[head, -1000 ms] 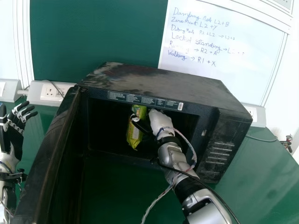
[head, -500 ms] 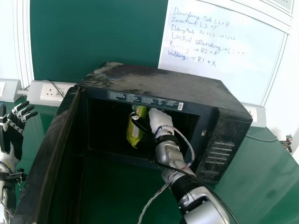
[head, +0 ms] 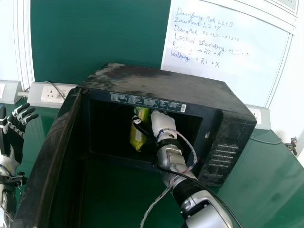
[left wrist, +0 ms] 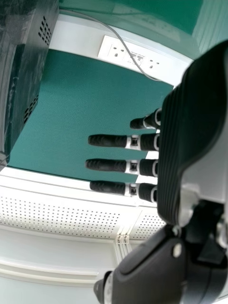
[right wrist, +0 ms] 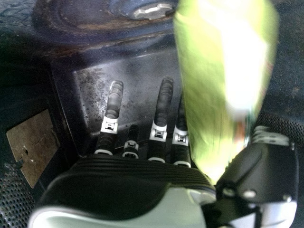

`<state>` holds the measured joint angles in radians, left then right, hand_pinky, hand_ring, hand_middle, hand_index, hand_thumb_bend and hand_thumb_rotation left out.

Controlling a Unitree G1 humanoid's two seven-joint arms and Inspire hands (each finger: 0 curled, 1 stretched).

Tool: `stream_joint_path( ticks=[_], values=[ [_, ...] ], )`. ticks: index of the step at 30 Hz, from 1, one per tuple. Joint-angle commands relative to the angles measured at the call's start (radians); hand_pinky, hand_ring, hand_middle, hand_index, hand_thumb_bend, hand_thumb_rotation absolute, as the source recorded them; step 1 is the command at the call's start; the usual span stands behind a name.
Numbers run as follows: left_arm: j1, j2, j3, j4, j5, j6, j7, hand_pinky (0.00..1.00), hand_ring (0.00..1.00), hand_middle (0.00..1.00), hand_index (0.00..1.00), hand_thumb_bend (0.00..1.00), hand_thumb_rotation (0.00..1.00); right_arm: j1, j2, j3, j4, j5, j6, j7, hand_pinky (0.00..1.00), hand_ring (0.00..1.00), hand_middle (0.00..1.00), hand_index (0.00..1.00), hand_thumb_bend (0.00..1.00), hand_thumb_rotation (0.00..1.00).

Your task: Put biscuit inside oven

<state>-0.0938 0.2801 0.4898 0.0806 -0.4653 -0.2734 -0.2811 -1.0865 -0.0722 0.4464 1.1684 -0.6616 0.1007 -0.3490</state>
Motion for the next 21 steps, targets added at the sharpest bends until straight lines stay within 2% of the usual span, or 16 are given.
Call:
stream_joint_path(
  ticks=[1, 4, 8, 12, 17, 21],
  values=[
    [0.0, 0.0, 0.002, -0.008, -0.01, 0.005, -0.005, 0.66, 0.68, 0.71, 0.73, 0.71, 0.48, -0.044, 0.002, 0.004, 0.009, -0.001, 0.003, -0.013, 0.47, 0.52, 0.52, 0.59, 0.89, 0.31],
    [0.001, 0.001, 0.0, -0.012, -0.008, 0.006, -0.003, 0.66, 0.68, 0.72, 0.75, 0.71, 0.49, -0.047, 0.002, 0.018, 0.01, -0.015, 0.015, -0.009, 0.46, 0.52, 0.52, 0.61, 0.93, 0.36],
    [0.002, -0.002, -0.001, -0.019, -0.009, 0.014, 0.004, 0.66, 0.68, 0.72, 0.75, 0.71, 0.49, -0.054, -0.002, 0.056, 0.007, -0.049, 0.04, 0.01, 0.4, 0.5, 0.54, 0.61, 0.99, 0.51],
    [0.003, -0.003, -0.002, -0.021, -0.007, 0.015, 0.004, 0.66, 0.68, 0.72, 0.74, 0.7, 0.49, -0.058, -0.005, 0.095, 0.01, -0.083, 0.067, 0.028, 0.37, 0.5, 0.55, 0.61, 1.0, 0.65],
    [0.004, -0.004, -0.002, -0.019, 0.001, 0.009, 0.005, 0.65, 0.68, 0.72, 0.74, 0.71, 0.51, -0.057, 0.0, 0.12, 0.011, -0.102, 0.093, 0.026, 0.42, 0.53, 0.59, 0.62, 1.0, 0.8],
    [0.006, -0.005, -0.001, -0.025, -0.003, 0.012, 0.006, 0.66, 0.68, 0.72, 0.74, 0.71, 0.5, -0.052, 0.002, 0.128, 0.007, -0.107, 0.101, 0.024, 0.45, 0.55, 0.61, 0.63, 1.0, 0.84]
  ],
)
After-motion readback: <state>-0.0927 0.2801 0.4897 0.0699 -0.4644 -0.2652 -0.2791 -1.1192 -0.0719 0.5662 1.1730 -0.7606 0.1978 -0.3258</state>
